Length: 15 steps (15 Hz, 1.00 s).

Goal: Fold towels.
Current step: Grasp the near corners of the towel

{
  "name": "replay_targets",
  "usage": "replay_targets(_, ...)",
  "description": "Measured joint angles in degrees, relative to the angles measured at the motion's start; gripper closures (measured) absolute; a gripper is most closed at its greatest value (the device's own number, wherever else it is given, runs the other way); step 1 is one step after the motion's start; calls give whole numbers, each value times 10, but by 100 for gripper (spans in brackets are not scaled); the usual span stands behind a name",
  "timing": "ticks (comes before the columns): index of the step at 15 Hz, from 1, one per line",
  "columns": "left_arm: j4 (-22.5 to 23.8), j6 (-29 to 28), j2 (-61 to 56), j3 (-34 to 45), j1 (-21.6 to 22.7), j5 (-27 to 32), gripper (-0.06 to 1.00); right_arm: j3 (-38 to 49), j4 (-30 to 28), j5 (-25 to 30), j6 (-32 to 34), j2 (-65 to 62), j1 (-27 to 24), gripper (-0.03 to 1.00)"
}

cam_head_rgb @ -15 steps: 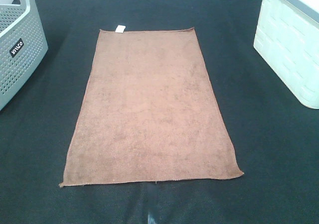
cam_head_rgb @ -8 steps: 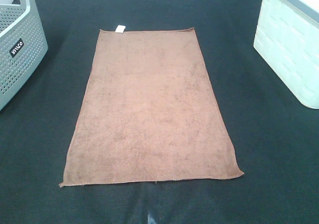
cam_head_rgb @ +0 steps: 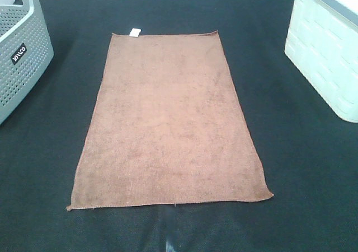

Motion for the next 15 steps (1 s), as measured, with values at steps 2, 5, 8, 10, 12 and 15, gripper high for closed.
replay_targets(2,0,0,0,0,0,0,32,0,0,0,0,0,0,20)
replay_targets(5,0,0,0,0,0,0,32,0,0,0,0,0,0,20)
replay_targets(8,0,0,0,0,0,0,32,0,0,0,0,0,0,20)
replay_targets(10,0,0,0,0,0,0,32,0,0,0,0,0,0,20)
replay_targets(12,-2,-3,0,0,0,-1,32,0,0,0,0,0,0,20)
replay_targets(15,-10,-33,0,-6,0,-61,32,-9,0,-15,4,26,0,20)
